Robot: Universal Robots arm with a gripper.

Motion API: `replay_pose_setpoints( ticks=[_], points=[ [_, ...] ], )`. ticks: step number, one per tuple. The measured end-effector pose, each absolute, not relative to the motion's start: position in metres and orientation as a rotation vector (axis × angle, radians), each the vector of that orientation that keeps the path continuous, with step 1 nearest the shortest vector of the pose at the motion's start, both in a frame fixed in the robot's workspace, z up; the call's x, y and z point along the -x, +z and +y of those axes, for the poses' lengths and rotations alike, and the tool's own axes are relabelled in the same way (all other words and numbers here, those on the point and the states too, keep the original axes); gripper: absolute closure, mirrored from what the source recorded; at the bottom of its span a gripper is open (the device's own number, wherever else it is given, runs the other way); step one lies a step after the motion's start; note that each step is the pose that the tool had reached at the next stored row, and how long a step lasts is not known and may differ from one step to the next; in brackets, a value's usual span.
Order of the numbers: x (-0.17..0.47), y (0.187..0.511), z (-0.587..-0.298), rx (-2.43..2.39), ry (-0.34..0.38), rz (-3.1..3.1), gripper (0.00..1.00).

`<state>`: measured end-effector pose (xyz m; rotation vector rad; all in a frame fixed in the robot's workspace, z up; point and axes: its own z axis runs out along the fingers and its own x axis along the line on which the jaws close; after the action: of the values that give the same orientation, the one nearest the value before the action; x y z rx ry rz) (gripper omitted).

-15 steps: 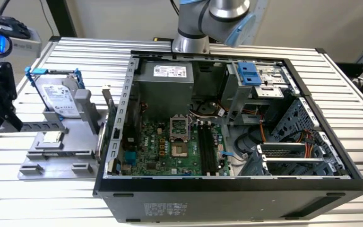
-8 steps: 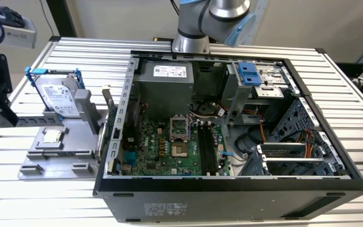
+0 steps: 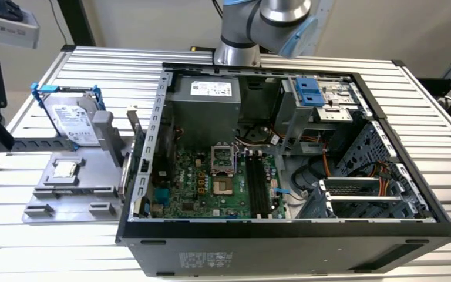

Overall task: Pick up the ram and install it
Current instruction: 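Pick up the ram and move it above insertion slot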

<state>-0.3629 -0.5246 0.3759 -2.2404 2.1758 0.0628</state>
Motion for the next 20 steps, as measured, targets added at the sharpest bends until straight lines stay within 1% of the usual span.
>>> replay_pose_setpoints(
  ticks=[11, 16, 20],
  points=[
    [0.363, 0.379, -0.524, 2.245, 0.072, 2.18, 1.0],
    [0.363, 0.389, -0.524, 2.245, 0.072, 2.18, 1.0],
    [0.363, 0.389, -0.524, 2.245, 0.073, 2.18, 1.0]
  ],
)
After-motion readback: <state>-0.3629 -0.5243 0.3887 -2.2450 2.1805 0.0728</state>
